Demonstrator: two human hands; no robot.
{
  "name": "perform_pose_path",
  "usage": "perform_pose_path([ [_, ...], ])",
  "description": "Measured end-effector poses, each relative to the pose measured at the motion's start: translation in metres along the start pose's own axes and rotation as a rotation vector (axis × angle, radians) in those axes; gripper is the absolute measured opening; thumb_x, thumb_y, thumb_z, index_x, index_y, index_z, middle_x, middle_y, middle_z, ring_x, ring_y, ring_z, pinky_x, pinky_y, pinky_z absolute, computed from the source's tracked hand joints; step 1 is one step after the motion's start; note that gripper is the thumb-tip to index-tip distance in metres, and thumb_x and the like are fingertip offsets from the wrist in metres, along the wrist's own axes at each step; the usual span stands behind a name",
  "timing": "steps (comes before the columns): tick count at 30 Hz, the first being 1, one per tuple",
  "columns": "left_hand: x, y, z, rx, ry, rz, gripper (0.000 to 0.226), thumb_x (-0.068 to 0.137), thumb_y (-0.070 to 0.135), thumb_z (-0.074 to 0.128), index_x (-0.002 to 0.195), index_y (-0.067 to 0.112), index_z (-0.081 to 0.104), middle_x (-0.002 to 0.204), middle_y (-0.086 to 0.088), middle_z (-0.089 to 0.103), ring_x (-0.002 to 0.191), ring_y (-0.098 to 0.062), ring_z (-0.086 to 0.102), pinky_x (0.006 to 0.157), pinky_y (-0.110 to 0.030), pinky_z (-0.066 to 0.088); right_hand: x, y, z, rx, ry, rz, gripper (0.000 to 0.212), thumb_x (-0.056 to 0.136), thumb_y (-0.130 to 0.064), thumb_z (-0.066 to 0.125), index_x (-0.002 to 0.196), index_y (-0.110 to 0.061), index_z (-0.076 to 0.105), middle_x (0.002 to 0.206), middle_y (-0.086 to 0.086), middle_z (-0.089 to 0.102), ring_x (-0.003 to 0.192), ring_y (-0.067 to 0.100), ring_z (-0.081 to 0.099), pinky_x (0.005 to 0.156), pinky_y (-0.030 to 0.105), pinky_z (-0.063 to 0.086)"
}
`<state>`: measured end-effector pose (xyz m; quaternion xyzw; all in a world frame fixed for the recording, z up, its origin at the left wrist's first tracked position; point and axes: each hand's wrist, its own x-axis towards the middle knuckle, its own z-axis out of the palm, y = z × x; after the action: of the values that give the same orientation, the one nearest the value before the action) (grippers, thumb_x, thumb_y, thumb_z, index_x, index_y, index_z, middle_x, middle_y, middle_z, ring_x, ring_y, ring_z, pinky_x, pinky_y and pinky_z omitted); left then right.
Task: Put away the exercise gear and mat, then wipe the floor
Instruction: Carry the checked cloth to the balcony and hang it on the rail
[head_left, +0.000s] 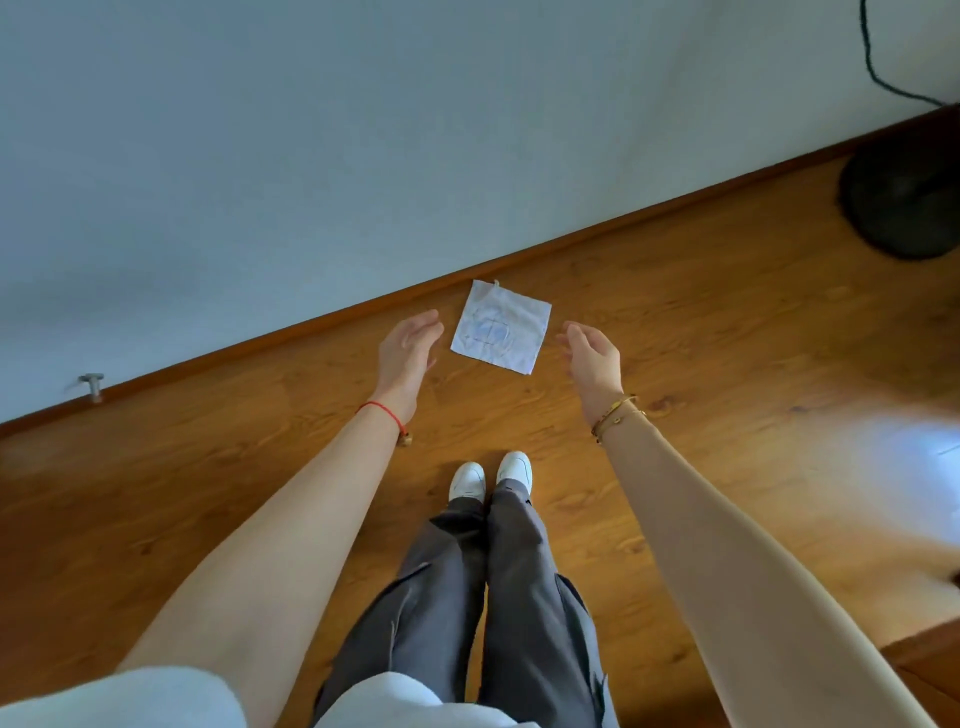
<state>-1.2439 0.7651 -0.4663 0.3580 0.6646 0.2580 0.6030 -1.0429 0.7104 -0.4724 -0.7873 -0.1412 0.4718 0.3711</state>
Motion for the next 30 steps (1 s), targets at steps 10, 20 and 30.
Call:
perform_pose_path([
  [10, 0.174, -0.102, 0.065, 0.116, 0.029, -0.11, 0.025, 0.1, 0.019, 0.058, 0.124, 0.021, 0.067, 0.132, 0.002, 0.06, 0.127, -0.018, 0.055, 0.108, -0.038, 0.048, 0.188, 0.098, 0.047, -0.196, -0.028, 0.101, 0.033, 0.098, -0.029, 0.048, 0.124, -0.013, 0.062, 0.111, 0.002, 0.065, 0.098, 0.017, 0.058, 0.091, 0.039, 0.052],
  [20, 0.344, -0.263, 0.09, 0.25, -0.149, -0.318, 0.037, 0.106, 0.009, 0.04, 0.126, 0.027, 0.065, 0.158, -0.003, 0.038, 0.144, -0.023, 0.036, 0.114, -0.044, 0.042, 0.354, 0.26, 0.113, -0.385, -0.14, 0.184, 0.038, 0.097, -0.032, 0.05, 0.13, -0.015, 0.058, 0.109, 0.003, 0.06, 0.091, 0.021, 0.058, 0.091, 0.046, 0.055],
  [30, 0.446, -0.356, 0.114, 0.182, -0.094, -0.429, 0.041, 0.103, 0.008, 0.039, 0.131, 0.024, 0.065, 0.157, -0.001, 0.039, 0.141, -0.02, 0.039, 0.111, -0.041, 0.044, 0.449, 0.357, 0.163, -0.543, -0.123, 0.21, 0.041, 0.098, -0.033, 0.05, 0.135, -0.017, 0.056, 0.146, 0.009, 0.03, 0.102, 0.028, 0.058, 0.081, 0.034, 0.049],
])
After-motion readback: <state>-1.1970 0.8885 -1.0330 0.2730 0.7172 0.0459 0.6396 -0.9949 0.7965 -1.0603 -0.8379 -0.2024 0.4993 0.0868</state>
